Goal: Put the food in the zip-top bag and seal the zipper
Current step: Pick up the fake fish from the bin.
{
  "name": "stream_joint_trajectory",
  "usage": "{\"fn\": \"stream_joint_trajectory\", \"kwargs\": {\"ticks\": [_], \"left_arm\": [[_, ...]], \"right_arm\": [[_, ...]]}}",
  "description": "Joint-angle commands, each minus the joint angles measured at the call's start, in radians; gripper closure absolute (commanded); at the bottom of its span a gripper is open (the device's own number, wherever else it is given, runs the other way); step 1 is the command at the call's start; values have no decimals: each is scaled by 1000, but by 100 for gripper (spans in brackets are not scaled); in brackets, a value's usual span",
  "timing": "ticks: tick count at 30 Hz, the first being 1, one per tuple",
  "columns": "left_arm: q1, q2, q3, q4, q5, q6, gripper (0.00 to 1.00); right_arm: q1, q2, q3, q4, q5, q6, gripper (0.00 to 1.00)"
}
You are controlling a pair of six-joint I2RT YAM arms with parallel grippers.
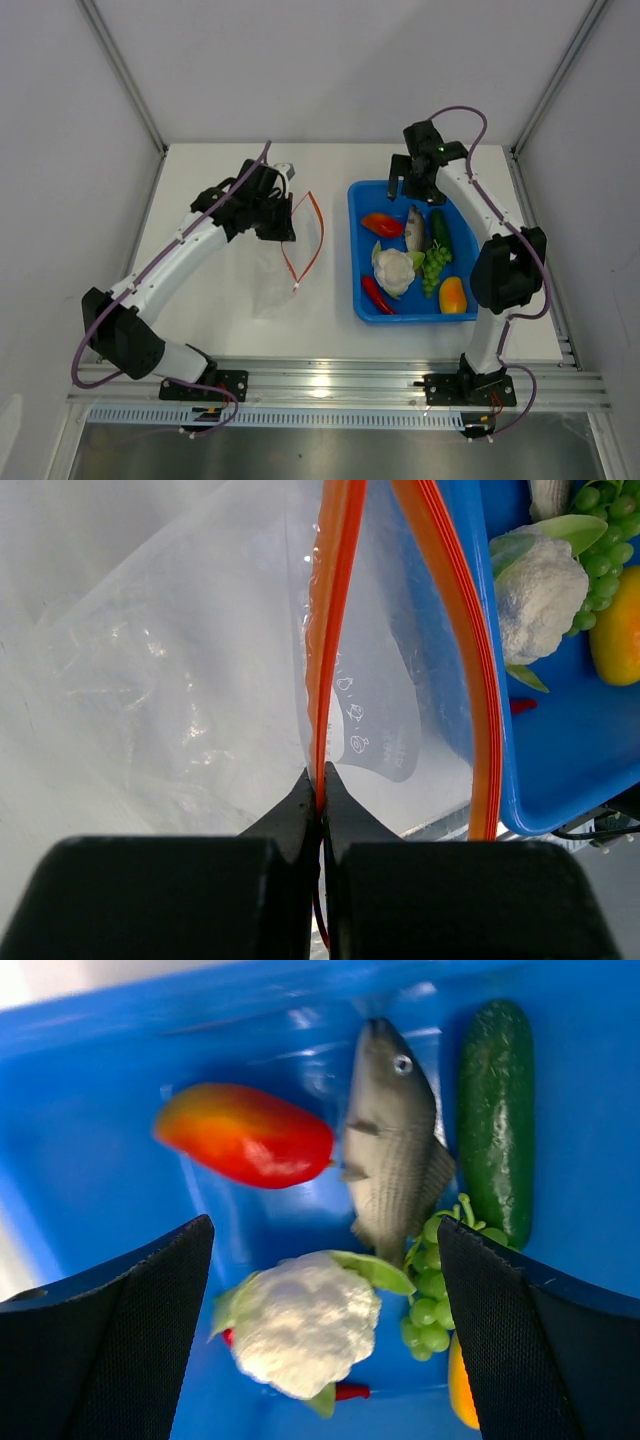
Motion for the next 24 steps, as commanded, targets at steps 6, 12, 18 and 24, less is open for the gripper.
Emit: {"fn": "stream_joint_trajectory", "kwargs": {"ticks": [6, 12, 18, 24], "left_arm": [[27, 26, 50, 8, 26, 20, 99], [30, 46, 56, 9, 55, 12, 99], [33, 63, 71, -3, 61, 26, 100], [50, 58, 63, -8, 50, 37, 100]], "right_arm": [[-14, 13, -212, 150, 108, 34, 6], [-16, -2, -362, 347, 145, 42, 7], [-19, 59, -384, 438, 182, 34, 7], [-22, 103, -395, 451, 200, 43, 13]]}}
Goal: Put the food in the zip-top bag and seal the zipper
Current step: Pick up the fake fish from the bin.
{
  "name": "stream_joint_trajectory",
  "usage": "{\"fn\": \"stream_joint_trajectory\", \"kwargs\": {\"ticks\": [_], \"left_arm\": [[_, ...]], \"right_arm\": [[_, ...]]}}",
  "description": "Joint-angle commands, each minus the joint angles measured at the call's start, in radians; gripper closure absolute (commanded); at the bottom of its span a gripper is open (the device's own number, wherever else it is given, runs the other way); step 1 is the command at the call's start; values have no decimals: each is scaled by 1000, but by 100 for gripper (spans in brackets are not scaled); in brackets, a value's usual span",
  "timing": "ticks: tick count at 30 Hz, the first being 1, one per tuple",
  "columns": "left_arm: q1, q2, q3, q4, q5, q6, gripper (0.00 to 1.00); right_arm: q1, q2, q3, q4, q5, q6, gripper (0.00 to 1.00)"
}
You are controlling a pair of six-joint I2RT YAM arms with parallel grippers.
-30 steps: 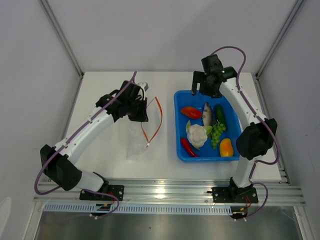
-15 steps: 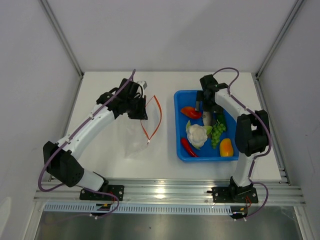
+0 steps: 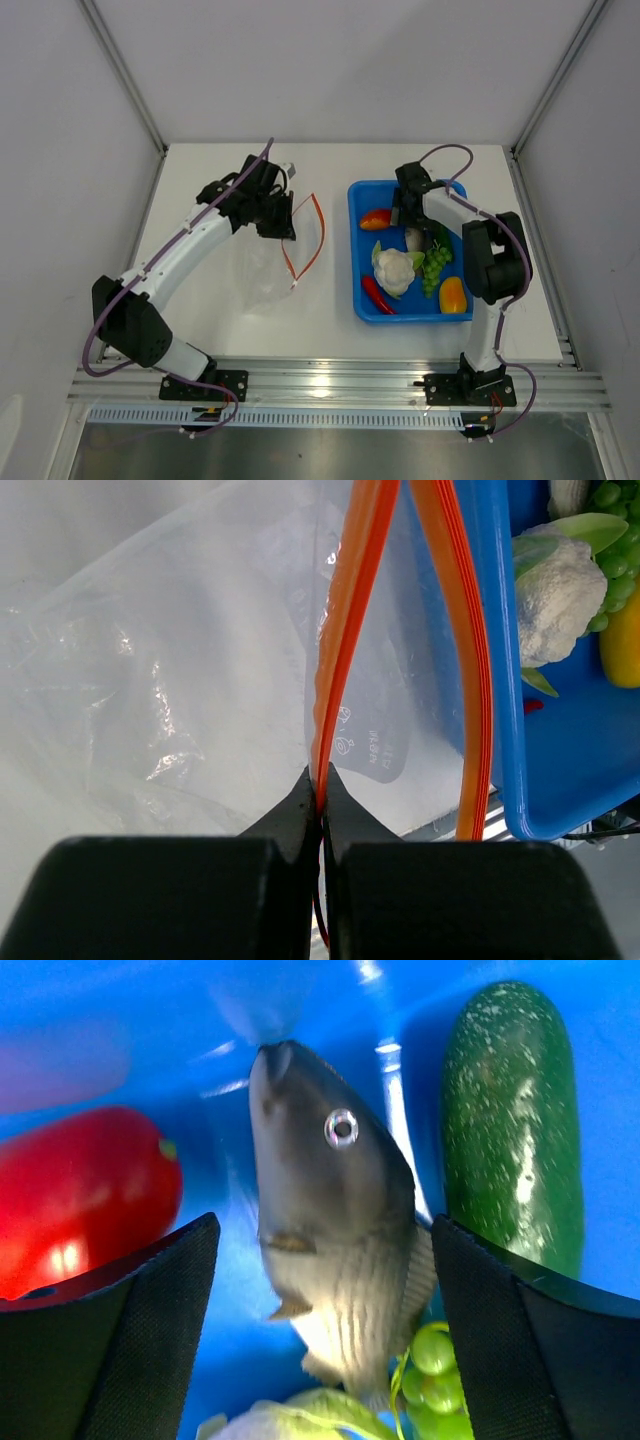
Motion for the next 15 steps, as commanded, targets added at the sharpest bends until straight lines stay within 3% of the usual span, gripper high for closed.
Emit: {"fn": "stream_joint_trajectory", "kwargs": {"ticks": [1, 6, 9, 10, 13, 15], "left_arm": [[20, -12, 35, 4, 10, 26, 99], [24, -14, 30, 7, 14, 22, 99], [24, -12, 27, 8, 23, 14, 99], [24, -12, 26, 8, 25, 9, 100], [24, -15, 16, 13, 34, 0, 99], [24, -18, 7, 17, 46, -4, 99]], "right_arm": [[-4, 27, -12, 47, 48, 22, 16], [-13, 36, -62, 67, 41, 30, 24], [-15, 36, -78, 73, 35, 37, 47], [-15, 33, -80, 75, 27, 36, 63], [-17, -11, -89, 78, 16, 30, 85], [-17, -37, -86, 70, 13, 31, 86]]}}
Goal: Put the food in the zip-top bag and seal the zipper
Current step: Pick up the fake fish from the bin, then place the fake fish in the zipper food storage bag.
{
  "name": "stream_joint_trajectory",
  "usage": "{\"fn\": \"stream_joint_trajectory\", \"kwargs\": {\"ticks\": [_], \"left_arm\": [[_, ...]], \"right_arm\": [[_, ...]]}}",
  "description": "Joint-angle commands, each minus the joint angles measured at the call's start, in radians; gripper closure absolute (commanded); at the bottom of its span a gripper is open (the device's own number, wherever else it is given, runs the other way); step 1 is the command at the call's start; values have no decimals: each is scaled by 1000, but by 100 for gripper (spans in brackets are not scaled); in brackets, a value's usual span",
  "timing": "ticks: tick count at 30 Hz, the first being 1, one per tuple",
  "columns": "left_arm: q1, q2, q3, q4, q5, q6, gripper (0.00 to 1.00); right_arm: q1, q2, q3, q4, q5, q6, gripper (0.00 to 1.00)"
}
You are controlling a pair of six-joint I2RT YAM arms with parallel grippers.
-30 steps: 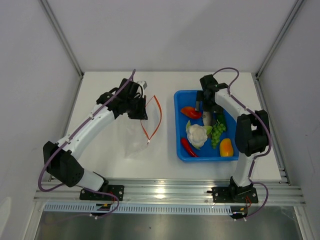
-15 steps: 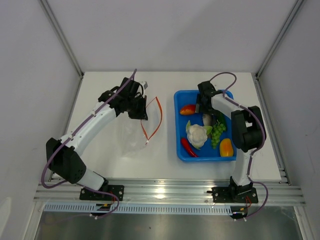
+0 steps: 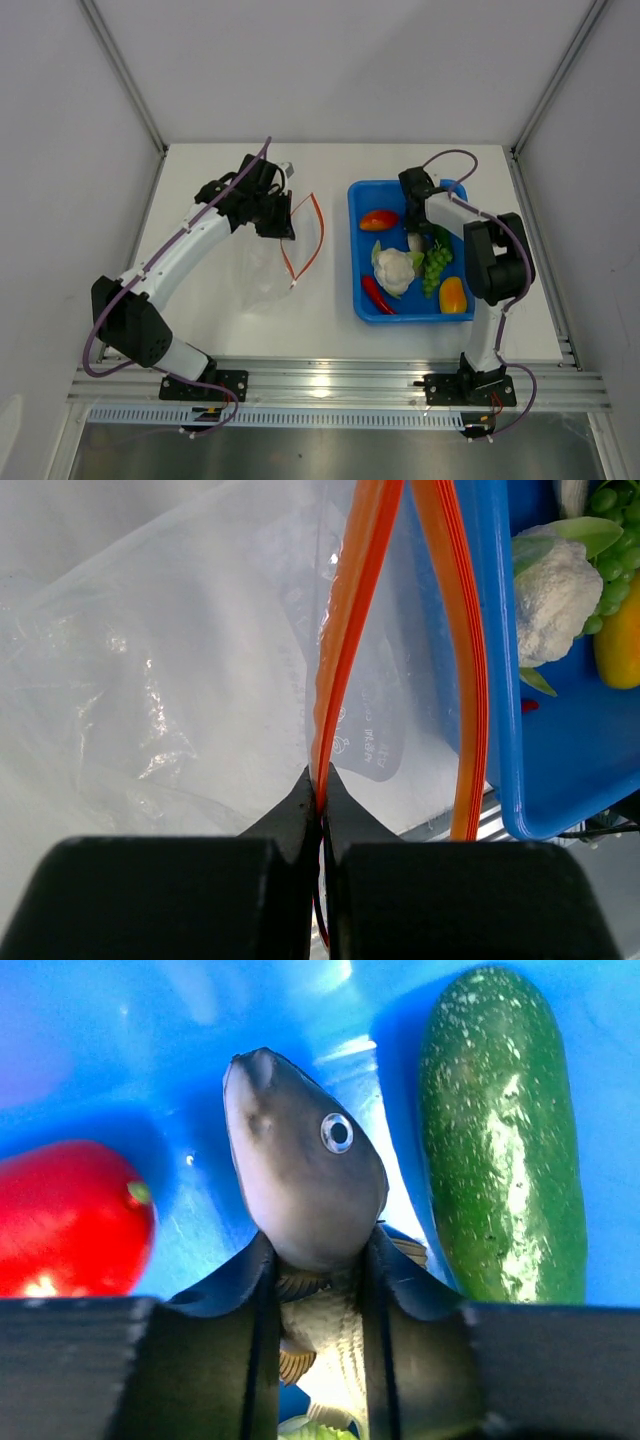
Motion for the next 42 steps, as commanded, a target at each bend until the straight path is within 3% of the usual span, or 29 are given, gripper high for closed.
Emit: {"fn": "stream_joint_trajectory", "kwargs": {"ticks": [1, 6, 15, 18, 20, 22, 26, 30, 33, 42], "left_arm": [[8, -18, 9, 25, 41, -8, 99], [8, -20, 10, 30, 59, -21, 99], [8, -29, -11, 41, 82, -82, 99], [8, -31, -11, 53, 101, -96, 99], [8, -29, -16, 70, 137, -105, 99], [8, -21, -8, 82, 162, -116, 99], [8, -14, 13, 97, 184, -142, 99], [8, -8, 26, 113, 173, -166, 99], [8, 6, 35, 119, 168, -188, 99], [8, 9, 43, 162, 147, -238, 99]], "right_arm": [[-6, -66, -18, -10, -11, 12, 87], [-11, -162, 9, -50, -34, 20, 100], [-29, -357, 76, -88, -111, 38, 100], [-43, -413, 90, -36, -259, 72, 100], [-49, -433, 81, 56, -489, 126, 100], [-49, -472, 49, 256, -709, 228, 100], [-26, -489, -13, 536, -865, 443, 100], [23, -459, -16, 662, -870, 593, 100], [79, -471, -54, 846, -823, 670, 100], [162, -453, -67, 909, -764, 727, 100]]}}
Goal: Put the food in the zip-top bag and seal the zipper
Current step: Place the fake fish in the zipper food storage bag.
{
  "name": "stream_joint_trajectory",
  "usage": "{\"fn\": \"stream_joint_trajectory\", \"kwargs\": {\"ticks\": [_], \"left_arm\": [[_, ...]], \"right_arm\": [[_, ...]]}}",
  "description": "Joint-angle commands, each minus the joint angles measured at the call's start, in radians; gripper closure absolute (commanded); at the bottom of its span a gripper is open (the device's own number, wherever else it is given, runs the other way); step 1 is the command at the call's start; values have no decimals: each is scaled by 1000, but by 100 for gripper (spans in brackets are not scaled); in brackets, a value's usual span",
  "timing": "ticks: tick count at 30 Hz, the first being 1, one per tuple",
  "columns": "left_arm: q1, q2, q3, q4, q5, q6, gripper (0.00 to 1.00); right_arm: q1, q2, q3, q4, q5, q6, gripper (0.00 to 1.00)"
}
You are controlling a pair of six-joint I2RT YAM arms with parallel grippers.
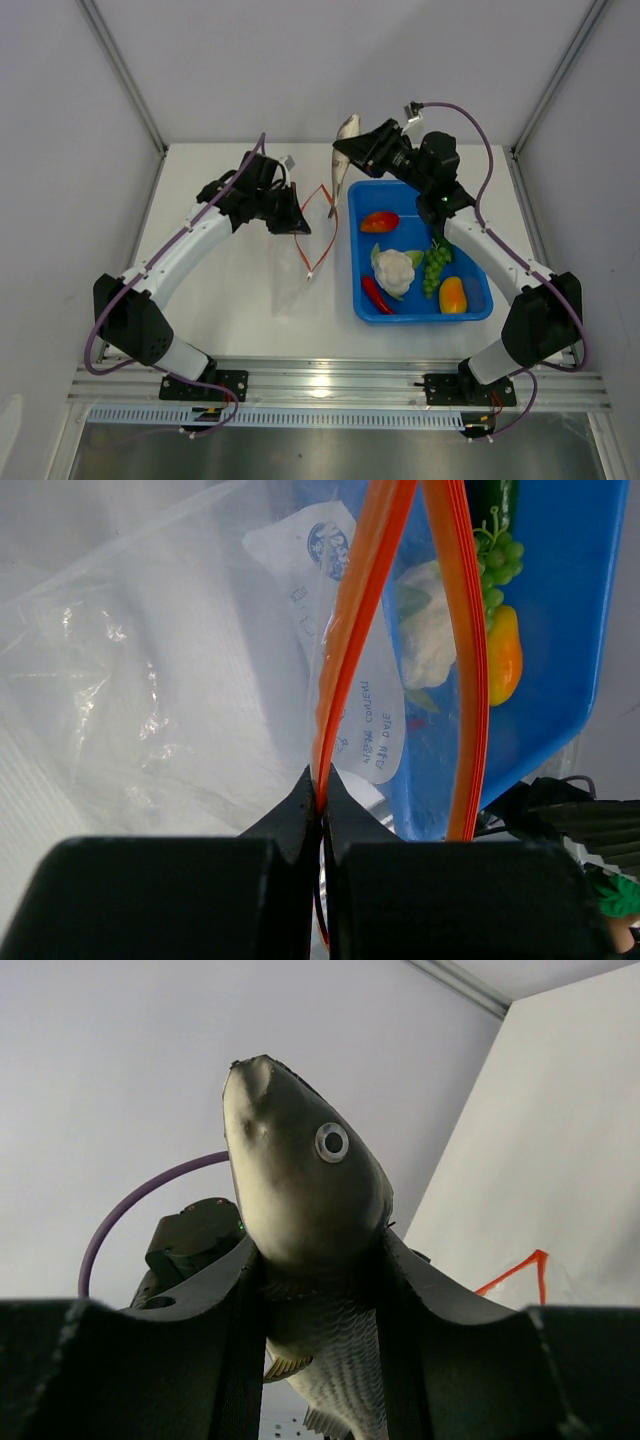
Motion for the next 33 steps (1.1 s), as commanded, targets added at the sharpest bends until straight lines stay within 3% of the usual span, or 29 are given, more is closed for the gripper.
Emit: {"fn": "stream_joint_trajectory", "kwargs": {"ticks": [1, 13, 33], "left_arm": [[8, 3, 49, 55, 11, -42, 99], [8, -3, 70, 79, 14, -88, 99], [18, -26, 46, 130, -22, -132, 99]], "right_arm": [[23, 5, -15, 129, 24, 58, 100], [109, -10, -82, 64, 53, 52, 100], [204, -18, -55, -280, 142, -44, 100]]}}
